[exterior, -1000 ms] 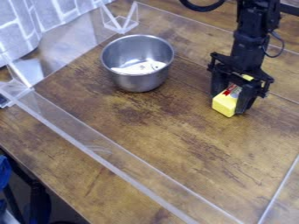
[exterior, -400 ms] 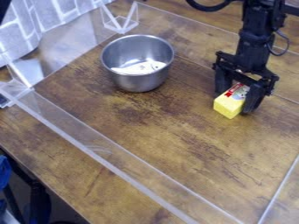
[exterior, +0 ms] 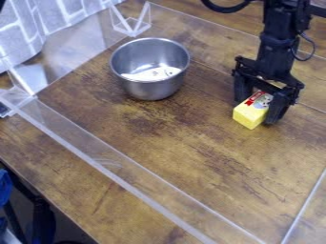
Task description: Move the yellow butter to the right side of the table
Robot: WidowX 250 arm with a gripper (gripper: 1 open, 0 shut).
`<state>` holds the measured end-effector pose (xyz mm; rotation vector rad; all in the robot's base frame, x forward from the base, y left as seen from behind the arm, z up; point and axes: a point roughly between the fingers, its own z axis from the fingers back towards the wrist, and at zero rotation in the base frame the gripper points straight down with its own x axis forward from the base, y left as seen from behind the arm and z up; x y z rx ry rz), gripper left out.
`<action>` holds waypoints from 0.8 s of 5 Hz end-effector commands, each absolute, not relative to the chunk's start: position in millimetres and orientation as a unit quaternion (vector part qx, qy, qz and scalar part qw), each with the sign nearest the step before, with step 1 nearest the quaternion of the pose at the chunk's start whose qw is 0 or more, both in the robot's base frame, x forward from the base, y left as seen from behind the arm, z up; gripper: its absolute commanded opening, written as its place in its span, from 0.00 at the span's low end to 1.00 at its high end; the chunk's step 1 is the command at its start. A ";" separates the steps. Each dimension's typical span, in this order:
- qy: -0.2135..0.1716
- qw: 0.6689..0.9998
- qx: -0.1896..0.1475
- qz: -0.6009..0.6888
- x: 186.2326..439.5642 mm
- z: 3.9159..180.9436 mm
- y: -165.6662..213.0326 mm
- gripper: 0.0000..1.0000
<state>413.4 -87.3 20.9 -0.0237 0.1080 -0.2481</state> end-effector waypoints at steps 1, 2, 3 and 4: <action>0.044 0.990 -0.013 -0.133 412.2 26.3 -88.9 1.00; 0.041 0.990 -0.012 -0.131 412.1 27.2 -88.2 1.00; 0.039 0.991 -0.012 -0.130 412.1 28.0 -87.6 1.00; 0.037 0.991 -0.012 -0.128 412.1 29.1 -87.0 1.00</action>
